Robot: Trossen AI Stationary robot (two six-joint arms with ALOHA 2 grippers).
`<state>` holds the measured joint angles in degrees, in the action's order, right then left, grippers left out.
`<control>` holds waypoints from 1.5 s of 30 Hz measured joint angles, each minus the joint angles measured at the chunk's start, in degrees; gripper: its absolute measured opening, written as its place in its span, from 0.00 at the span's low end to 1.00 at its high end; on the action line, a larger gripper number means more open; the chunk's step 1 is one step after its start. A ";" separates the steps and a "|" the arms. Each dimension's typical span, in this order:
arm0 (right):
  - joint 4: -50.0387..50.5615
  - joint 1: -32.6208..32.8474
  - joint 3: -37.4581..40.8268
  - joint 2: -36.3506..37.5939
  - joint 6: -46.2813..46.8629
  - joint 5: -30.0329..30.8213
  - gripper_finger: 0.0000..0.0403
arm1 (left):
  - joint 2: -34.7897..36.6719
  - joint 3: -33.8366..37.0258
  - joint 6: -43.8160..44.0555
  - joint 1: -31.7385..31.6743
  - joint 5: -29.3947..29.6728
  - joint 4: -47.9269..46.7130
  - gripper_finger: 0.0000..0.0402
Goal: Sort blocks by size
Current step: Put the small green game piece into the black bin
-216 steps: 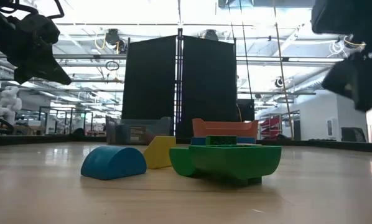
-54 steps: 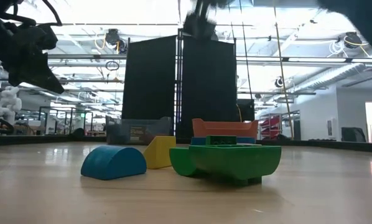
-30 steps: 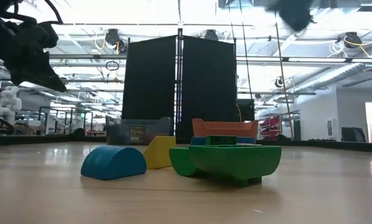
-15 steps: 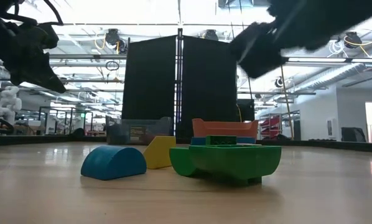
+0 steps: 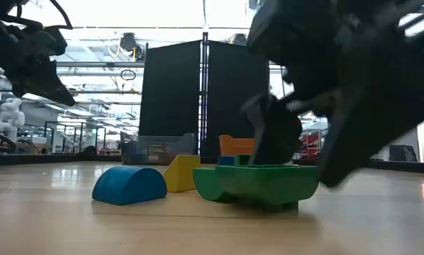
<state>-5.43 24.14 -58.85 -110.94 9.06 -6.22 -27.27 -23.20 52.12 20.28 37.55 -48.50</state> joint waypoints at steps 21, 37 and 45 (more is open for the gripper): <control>1.53 -0.02 -0.09 -1.20 0.47 4.26 0.42 | -0.02 0.00 0.02 -0.01 0.01 -0.03 0.00; 6.94 -4.06 -6.34 0.53 1.95 7.87 0.28 | -0.08 0.00 -0.01 -0.01 0.34 -0.03 0.00; 15.52 -13.70 -14.71 0.70 -3.26 8.33 0.28 | -0.11 0.00 -0.01 -0.01 1.05 -0.05 0.00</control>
<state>10.10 10.44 -73.56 -110.24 5.80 2.11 -27.38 -23.20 52.12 20.27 38.59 -48.56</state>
